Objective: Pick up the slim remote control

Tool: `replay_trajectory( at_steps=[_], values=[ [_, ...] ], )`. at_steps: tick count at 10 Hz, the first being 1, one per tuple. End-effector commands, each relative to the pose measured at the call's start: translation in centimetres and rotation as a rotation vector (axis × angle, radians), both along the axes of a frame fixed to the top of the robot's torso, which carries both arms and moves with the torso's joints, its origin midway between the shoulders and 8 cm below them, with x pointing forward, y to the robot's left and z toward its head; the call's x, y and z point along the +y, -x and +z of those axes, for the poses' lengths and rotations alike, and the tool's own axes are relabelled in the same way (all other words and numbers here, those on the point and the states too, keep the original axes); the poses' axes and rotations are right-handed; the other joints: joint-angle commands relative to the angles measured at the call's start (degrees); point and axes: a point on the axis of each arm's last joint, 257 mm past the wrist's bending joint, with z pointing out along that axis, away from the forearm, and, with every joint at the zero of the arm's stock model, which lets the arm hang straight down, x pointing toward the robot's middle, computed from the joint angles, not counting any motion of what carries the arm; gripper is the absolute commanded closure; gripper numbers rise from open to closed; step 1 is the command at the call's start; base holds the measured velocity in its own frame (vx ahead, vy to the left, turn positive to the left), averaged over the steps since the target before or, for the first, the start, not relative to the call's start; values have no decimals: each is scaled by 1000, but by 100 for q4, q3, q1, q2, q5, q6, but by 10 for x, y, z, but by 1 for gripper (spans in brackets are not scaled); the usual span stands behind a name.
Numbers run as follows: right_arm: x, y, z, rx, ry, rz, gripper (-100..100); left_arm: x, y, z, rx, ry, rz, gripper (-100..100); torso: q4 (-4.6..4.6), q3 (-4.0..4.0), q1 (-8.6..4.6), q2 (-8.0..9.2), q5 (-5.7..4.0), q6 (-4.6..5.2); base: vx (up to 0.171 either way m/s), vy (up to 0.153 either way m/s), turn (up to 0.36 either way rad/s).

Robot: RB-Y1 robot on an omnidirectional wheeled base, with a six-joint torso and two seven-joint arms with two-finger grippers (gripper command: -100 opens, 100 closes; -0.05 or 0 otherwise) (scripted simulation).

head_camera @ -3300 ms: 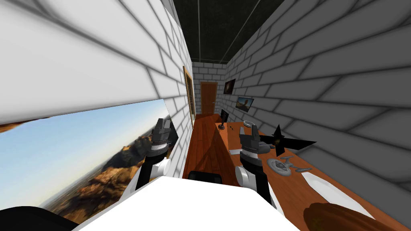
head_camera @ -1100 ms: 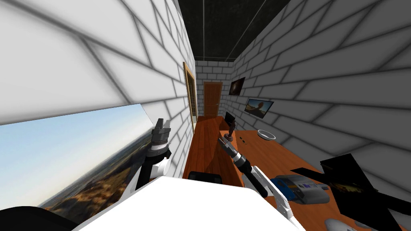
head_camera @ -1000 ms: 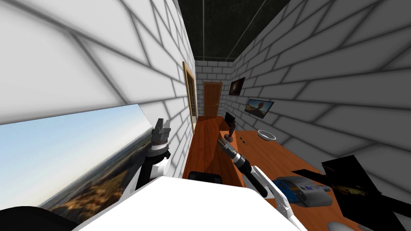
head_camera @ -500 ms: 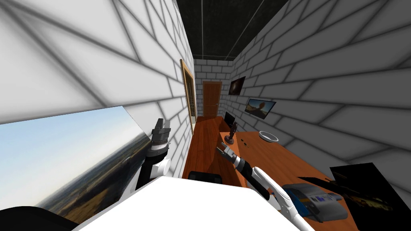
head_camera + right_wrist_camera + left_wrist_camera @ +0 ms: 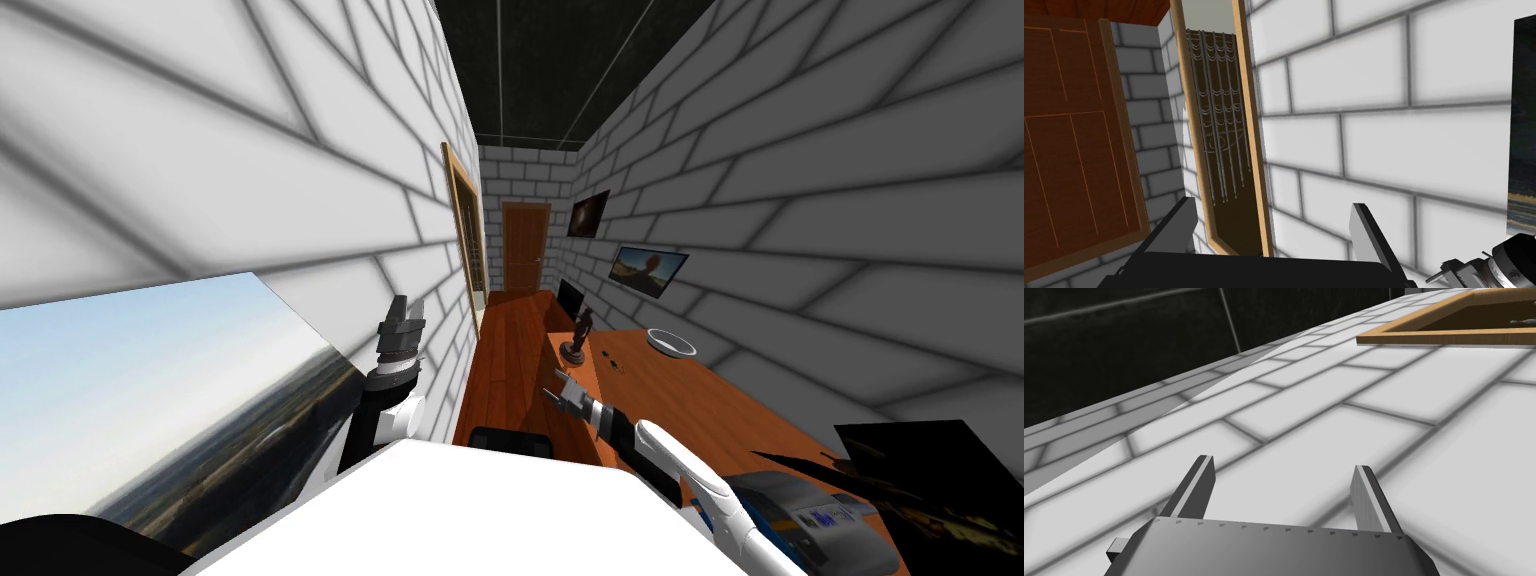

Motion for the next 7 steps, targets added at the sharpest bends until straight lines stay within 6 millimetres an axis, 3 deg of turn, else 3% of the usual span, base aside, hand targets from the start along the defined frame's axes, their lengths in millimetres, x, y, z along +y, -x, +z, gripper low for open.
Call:
replay_trajectory(
  at_steps=[1, 2, 3, 4, 5, 6, 7],
  values=[
    [-9, 6, -14, -3, 73, 29, -100, 0, 0, 0, 0, 0, 0, 0, 0, 0, 0, 0, 0, 0, 67, 13, -39],
    [-22, 17, -37, 6, 164, 68, -100, 0, 0, 0, 0, 0, 0, 0, 1, 3, 1, 7, 0, -1, 79, 24, -77],
    [-25, 19, -40, 2, 187, 79, -100, 0, 0, 0, 0, 0, 0, 0, 1, 4, 3, 6, 1, 1, 69, 16, -42],
    [-43, 31, -62, 13, 281, 120, -100, 0, 0, 0, 0, 0, 0, 0, 2, 4, 2, 8, 0, -2, 75, 14, -85],
    [-43, 33, -65, 7, 299, 131, -100, 0, 0, 0, 0, 0, 0, 0, 1, 3, 0, 6, 0, 1, 58, 10, -40],
    [-64, 45, -85, 20, 388, 172, -100, 0, 0, 0, 0, 0, 0, 0, 2, 6, 0, 12, 0, -1, 53, 8, -74],
    [-65, 47, -87, 13, 409, 187, -100, 0, 0, 0, 0, 0, 0, 0, 3, 8, -2, 14, 0, 1, 45, 14, -46]
  ],
)
